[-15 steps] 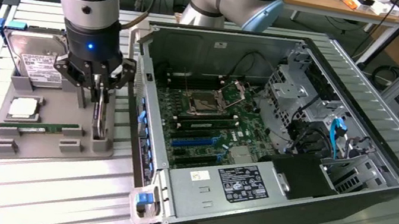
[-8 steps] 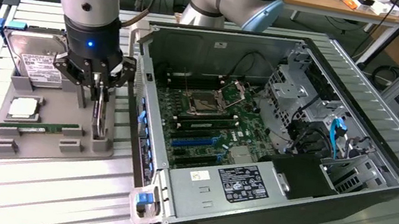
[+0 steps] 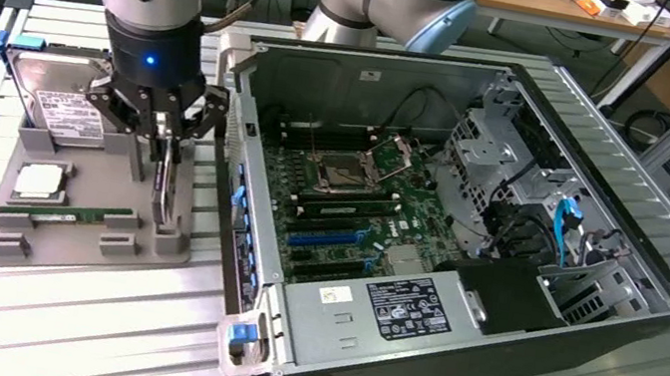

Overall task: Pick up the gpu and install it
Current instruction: 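Pick up the gpu and move the gpu toward the slot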

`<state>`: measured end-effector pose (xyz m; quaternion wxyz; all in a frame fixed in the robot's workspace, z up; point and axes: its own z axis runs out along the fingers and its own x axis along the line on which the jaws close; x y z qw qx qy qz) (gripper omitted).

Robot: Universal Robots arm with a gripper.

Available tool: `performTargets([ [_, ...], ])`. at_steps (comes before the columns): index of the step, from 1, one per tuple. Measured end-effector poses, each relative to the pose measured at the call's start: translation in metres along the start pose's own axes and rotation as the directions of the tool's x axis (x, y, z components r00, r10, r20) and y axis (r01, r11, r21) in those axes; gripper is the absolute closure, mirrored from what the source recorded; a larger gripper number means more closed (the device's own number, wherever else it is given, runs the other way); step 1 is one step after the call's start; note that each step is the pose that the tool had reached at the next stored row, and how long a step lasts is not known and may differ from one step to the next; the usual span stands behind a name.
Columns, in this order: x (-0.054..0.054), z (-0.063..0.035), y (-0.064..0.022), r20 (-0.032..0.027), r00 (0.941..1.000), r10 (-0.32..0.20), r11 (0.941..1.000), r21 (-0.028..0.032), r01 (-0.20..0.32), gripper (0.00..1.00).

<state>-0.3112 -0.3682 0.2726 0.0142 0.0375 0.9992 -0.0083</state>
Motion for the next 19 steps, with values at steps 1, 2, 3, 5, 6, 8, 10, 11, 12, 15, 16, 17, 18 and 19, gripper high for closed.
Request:
performTargets([
  [1, 0.0, -0.0029, 0.0, 0.0001, 1.0, 0.0, 1.0, -0.0001, 0.0, 0.73],
  [2, 0.0, -0.0067, -0.0001, -0.0001, 1.0, 0.0, 1.0, 0.0, 0.0, 0.73],
  [3, 0.0, -0.0095, -0.0001, 0.0, 1.0, 0.0, 1.0, 0.0, 0.0, 0.73],
  [5, 0.0, -0.0105, -0.0001, 0.0, 1.0, 0.0, 1.0, 0.0, 0.0, 0.73],
  [6, 0.0, -0.0114, -0.0002, -0.0001, 1.0, 0.0, 1.0, 0.0001, 0.0, 0.73],
  [8, 0.0, -0.0124, -0.0002, 0.0001, 1.0, 0.0, 1.0, 0.0, 0.0, 0.73],
  [10, 0.0, -0.0132, -0.0002, 0.0, 1.0, 0.0, 1.0, 0.0, 0.0, 0.73],
  [11, 0.0, -0.014, -0.0002, -0.0001, 1.0, 0.0, 1.0, 0.0001, 0.0, 0.73],
  [12, 0.0, -0.0148, -0.0002, -0.0001, 1.0, 0.0, 1.0, 0.0001, 0.0, 0.73],
  [15, -0.001, -0.0172, -0.0003, 0.0, 1.0, 0.0, 1.0, 0.0, 0.0, 0.73],
  [16, -0.001, -0.018, -0.0003, 0.0, 1.0, 0.0, 1.0, 0.0, 0.0, 0.73],
  [17, -0.001, -0.0186, -0.0003, -0.0001, 1.0, 0.0, 1.0, 0.0, 0.0, 0.73],
  [18, -0.001, -0.0191, -0.0003, -0.0001, 1.0, 0.0, 1.0, 0.0, 0.0, 0.73],
  [19, -0.001, -0.0197, -0.0003, 0.0, 1.0, 0.0, 1.0, 0.0, 0.0, 0.73],
])
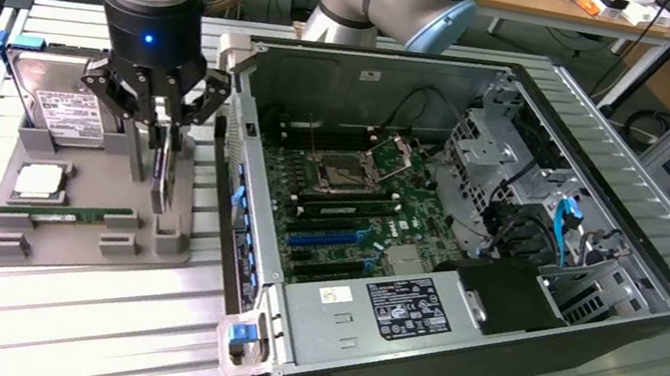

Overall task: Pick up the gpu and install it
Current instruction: 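Pick up the gpu and move the gpu toward the slot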

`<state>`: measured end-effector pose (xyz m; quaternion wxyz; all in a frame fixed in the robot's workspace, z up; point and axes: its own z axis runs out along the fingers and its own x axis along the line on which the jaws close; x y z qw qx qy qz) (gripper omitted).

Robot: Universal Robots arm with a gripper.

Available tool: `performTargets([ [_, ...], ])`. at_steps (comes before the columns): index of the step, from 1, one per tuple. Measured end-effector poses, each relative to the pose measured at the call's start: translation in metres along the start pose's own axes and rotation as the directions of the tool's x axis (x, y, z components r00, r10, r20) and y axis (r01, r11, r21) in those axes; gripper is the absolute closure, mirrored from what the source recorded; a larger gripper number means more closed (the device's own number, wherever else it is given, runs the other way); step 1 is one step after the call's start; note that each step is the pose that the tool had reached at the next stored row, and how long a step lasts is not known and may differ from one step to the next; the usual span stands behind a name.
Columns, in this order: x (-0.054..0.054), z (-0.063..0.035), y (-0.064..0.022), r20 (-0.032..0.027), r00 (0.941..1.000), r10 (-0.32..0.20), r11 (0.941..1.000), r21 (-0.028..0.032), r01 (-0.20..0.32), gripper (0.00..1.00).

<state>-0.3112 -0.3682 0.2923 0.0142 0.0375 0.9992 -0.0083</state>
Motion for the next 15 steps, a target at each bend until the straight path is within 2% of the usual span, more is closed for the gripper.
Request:
performTargets([
  [15, -0.0003, -0.0096, -0.0001, 0.0, 1.0, 0.0, 1.0, 0.0, 0.0, 0.73],
])
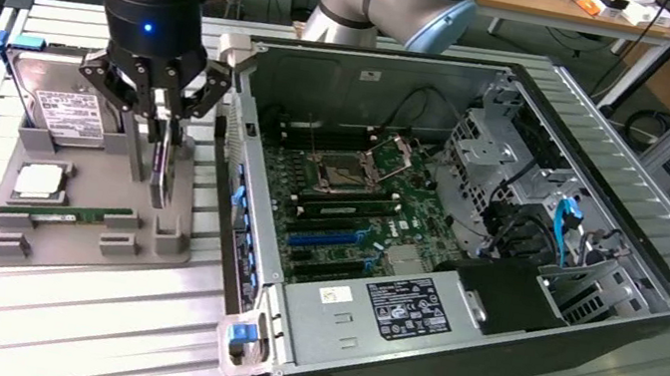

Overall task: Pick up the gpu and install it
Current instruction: 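Pick up the gpu and move the gpu toward the slot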

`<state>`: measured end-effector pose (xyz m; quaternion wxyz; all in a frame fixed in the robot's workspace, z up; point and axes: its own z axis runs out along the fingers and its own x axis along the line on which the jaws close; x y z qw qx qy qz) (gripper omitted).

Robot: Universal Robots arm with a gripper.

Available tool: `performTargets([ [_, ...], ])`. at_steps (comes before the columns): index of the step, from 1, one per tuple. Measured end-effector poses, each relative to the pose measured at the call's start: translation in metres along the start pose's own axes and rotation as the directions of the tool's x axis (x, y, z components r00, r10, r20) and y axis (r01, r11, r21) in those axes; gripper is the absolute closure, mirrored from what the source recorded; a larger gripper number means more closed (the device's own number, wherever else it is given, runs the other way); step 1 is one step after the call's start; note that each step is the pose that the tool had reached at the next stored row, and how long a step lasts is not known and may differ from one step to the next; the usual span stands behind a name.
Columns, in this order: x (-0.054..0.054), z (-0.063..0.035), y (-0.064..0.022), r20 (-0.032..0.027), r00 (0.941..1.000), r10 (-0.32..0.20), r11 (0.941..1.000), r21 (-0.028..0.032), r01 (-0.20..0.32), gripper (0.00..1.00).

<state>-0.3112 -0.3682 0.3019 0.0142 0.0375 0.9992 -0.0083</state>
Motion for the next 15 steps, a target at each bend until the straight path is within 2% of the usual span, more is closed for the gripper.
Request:
performTargets([
  [15, 0.0, -0.0116, -0.0002, 0.0, 1.0, 0.0, 1.0, 0.0001, 0.0, 0.73],
])
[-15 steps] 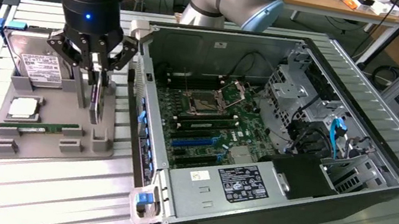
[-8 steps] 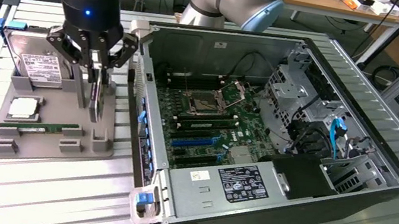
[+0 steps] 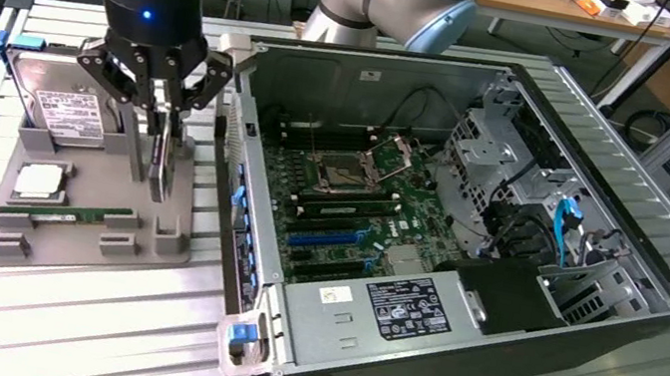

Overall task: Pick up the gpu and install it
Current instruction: 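Pick up the gpu and move the gpu toward the slot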

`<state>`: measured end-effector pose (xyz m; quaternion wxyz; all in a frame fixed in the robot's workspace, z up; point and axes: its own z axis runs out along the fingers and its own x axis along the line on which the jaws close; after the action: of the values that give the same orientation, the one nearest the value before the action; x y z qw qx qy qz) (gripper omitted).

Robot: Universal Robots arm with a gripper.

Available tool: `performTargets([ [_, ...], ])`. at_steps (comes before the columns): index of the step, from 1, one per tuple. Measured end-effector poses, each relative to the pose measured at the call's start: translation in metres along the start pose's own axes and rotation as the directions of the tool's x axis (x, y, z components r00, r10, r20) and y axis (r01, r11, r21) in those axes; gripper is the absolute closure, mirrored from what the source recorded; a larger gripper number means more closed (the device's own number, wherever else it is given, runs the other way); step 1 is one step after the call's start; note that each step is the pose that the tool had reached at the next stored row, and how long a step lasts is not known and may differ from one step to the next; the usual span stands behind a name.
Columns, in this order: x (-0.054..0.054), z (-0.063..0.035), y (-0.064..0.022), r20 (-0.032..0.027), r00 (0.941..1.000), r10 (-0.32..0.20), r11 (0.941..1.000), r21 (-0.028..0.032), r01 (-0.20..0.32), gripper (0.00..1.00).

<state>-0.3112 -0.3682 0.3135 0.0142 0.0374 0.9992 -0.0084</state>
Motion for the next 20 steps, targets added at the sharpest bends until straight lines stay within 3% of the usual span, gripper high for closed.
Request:
performTargets([
  [20, 0.0, -0.016, -0.0002, 0.0001, 1.0, 0.0, 1.0, -0.0001, 0.0, 0.73],
])
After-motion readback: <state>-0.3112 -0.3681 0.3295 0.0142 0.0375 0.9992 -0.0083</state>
